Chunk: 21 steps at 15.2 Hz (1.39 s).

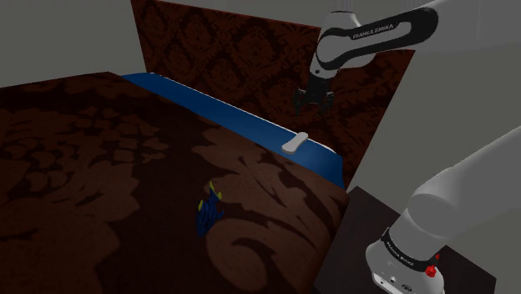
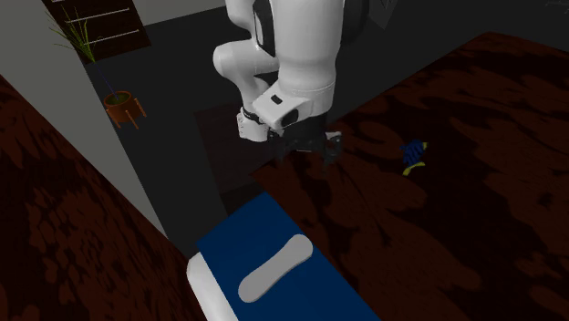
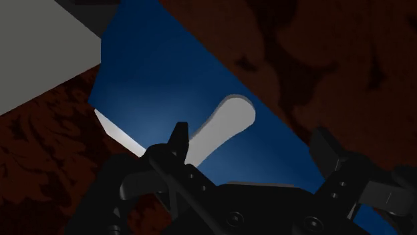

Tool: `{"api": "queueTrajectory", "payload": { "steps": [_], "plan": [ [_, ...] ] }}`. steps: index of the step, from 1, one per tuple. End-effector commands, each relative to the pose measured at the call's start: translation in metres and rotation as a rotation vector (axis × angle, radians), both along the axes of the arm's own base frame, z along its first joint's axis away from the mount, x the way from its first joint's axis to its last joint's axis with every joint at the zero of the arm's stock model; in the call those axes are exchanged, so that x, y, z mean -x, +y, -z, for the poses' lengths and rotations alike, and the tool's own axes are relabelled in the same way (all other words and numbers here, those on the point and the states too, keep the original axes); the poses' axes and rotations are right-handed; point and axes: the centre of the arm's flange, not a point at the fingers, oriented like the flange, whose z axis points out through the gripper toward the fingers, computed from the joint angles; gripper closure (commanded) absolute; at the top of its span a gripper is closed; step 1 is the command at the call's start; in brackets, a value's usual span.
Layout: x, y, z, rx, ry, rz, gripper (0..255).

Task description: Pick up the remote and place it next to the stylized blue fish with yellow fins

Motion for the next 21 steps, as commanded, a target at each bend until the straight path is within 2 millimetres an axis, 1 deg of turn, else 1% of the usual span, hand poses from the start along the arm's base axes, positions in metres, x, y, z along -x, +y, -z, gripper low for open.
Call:
{"api": "queueTrajectory", "payload": {
  "steps": [1,7,13,17,21],
  "plan": [
    [-0.019,-0.009,0.023,-0.003,0.005,0.077,0],
    [-0.062,-0.043,0.081,-0.01,0.024,0.296,0],
    [-0.096,-0.084,0.141,-0.018,0.042,0.516,0],
    [-0.112,-0.115,0.182,-0.023,0.054,0.662,0],
    [-0.114,-0.117,0.2,-0.024,0.055,0.672,0]
  ]
}}
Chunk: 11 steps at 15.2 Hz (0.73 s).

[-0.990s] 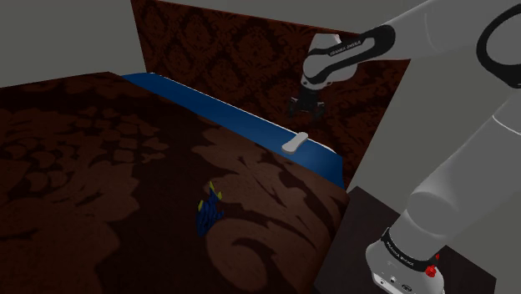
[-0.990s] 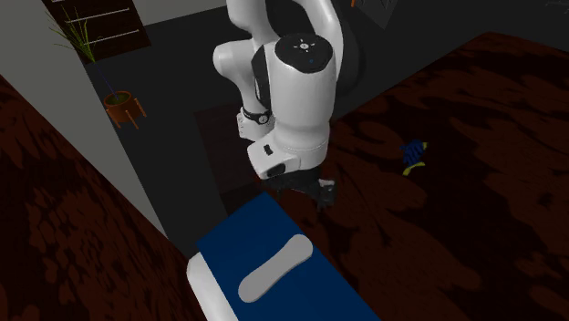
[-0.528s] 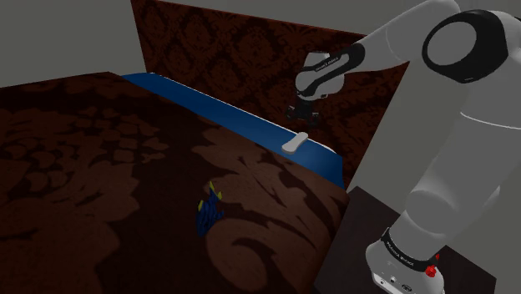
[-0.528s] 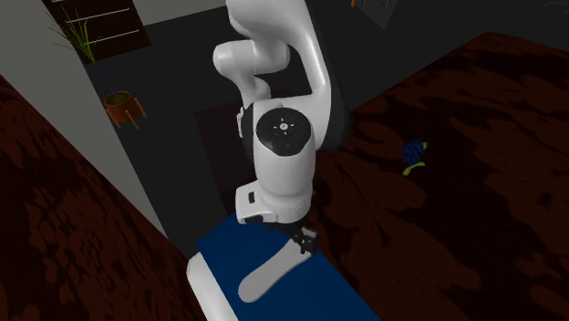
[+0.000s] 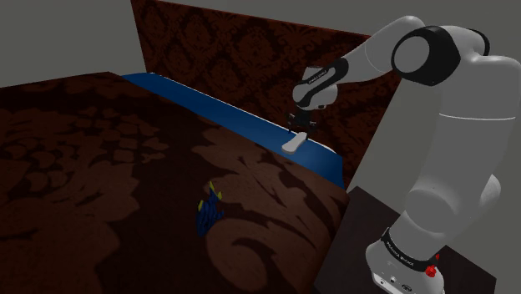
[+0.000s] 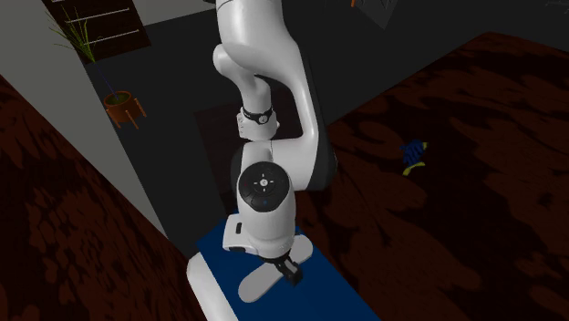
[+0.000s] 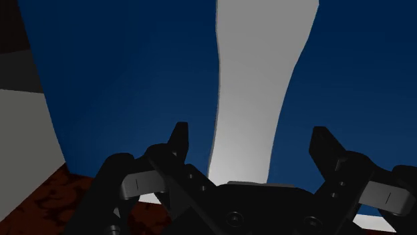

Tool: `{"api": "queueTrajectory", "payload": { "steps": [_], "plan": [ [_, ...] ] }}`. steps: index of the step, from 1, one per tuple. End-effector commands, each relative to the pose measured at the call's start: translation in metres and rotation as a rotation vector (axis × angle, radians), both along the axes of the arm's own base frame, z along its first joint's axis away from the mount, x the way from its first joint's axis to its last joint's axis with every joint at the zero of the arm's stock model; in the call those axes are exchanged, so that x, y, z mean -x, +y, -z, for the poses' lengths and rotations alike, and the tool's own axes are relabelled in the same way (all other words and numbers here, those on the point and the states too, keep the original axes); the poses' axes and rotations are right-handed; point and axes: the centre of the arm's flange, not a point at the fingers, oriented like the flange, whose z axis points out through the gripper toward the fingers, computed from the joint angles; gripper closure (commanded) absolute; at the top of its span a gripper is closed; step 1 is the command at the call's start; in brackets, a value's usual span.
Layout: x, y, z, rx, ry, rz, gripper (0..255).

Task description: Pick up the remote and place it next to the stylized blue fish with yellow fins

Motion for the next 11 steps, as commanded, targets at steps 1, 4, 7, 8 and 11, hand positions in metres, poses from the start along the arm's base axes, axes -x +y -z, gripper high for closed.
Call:
{"api": "queueTrajectory", "payload": {
  "steps": [1,4,7,8,11],
  "plan": [
    [-0.001,0.0,0.011,0.0,0.0,0.003,0],
    [-0.001,0.001,0.03,0.0,0.0,0.003,0],
    [-0.001,0.001,0.03,0.0,0.0,0.003,0],
    [-0.001,0.001,0.03,0.0,0.0,0.003,0],
    [-0.001,0.001,0.03,0.0,0.0,0.003,0]
  ]
}}
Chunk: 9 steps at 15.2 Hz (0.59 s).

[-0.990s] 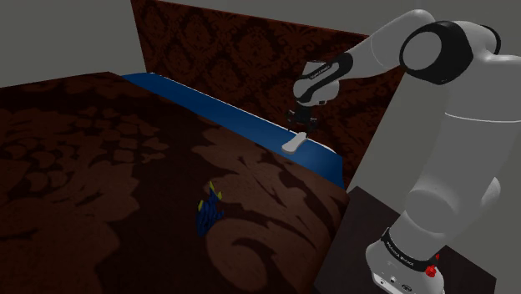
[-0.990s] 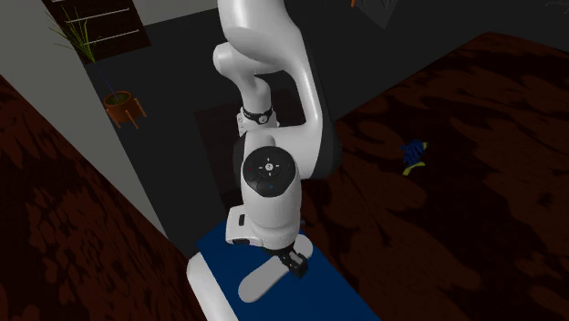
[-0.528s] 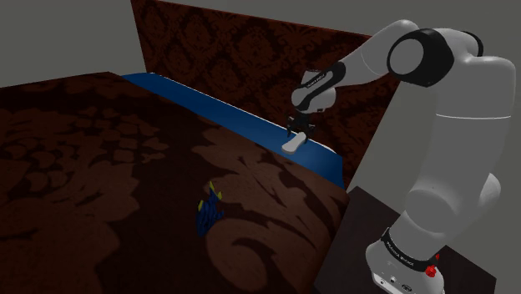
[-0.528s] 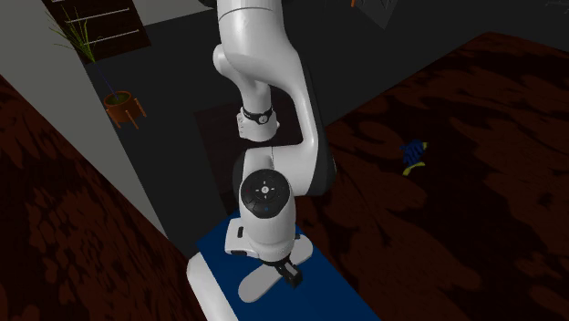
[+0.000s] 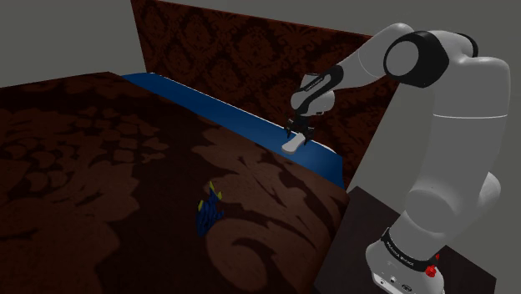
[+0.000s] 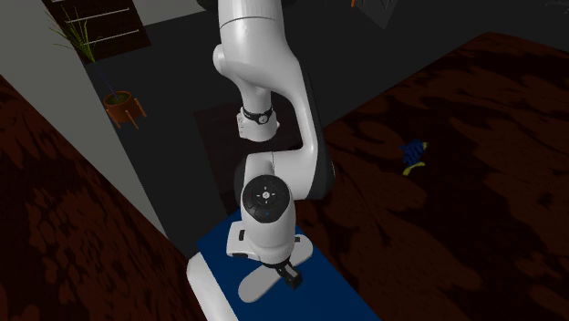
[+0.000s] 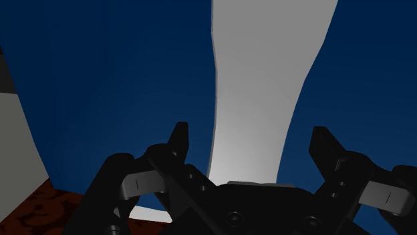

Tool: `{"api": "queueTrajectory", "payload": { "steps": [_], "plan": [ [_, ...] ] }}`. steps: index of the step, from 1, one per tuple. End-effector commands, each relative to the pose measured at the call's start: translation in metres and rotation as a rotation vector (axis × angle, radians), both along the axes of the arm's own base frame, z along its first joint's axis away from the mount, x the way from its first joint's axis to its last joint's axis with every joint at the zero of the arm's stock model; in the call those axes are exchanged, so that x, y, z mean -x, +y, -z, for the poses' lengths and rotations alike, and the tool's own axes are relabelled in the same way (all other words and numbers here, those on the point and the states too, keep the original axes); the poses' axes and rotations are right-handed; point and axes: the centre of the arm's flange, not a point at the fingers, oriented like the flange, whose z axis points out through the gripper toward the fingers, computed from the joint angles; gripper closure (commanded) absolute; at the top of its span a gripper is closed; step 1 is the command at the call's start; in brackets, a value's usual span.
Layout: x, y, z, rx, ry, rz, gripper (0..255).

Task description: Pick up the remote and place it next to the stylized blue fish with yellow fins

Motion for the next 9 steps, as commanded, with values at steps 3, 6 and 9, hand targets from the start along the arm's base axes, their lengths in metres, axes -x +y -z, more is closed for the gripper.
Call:
{"api": "queueTrajectory", "payload": {
  "steps": [3,6,9],
  "plan": [
    [0.0,0.0,0.0,0.0,0.0,0.0,255],
    [0.0,0.0,0.0,0.0,0.0,0.0,255],
    [0.0,-0.0001,0.0,0.0,0.0,0.0,255]
  ]
}}
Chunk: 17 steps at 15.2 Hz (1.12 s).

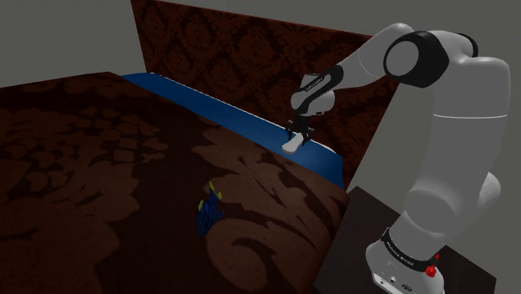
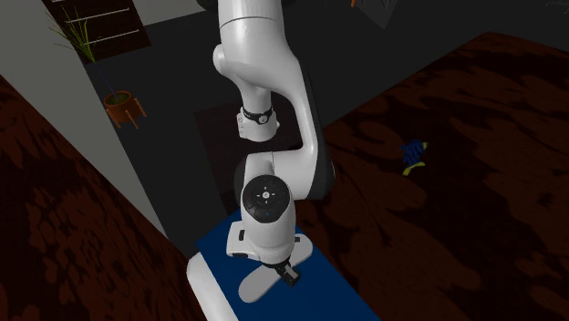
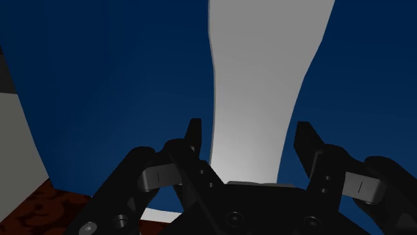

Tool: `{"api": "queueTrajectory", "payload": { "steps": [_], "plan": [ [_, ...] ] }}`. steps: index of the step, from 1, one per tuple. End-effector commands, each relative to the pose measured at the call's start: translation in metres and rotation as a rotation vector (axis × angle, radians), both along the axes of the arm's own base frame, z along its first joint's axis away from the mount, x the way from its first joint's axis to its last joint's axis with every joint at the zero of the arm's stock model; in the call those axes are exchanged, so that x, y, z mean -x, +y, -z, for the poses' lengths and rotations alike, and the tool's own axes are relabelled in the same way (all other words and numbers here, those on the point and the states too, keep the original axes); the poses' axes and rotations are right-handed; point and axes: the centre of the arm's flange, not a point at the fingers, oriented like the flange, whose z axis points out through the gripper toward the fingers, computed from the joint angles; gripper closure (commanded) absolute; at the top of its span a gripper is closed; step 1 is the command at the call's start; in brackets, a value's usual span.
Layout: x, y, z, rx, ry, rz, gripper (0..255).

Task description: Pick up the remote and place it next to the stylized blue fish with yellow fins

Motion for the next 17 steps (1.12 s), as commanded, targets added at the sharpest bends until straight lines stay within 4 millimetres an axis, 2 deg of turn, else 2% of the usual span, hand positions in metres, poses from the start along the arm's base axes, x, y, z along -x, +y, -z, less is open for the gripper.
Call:
{"api": "queueTrajectory", "payload": {
  "steps": [1,2,17],
  "plan": [
    [0.0,0.0,0.0,0.0,0.0,0.0,255],
    [0.0,0.0,0.0,0.0,0.0,0.0,255],
    [0.0,0.0,-0.079,0.0,0.0,0.0,255]
  ]
}}
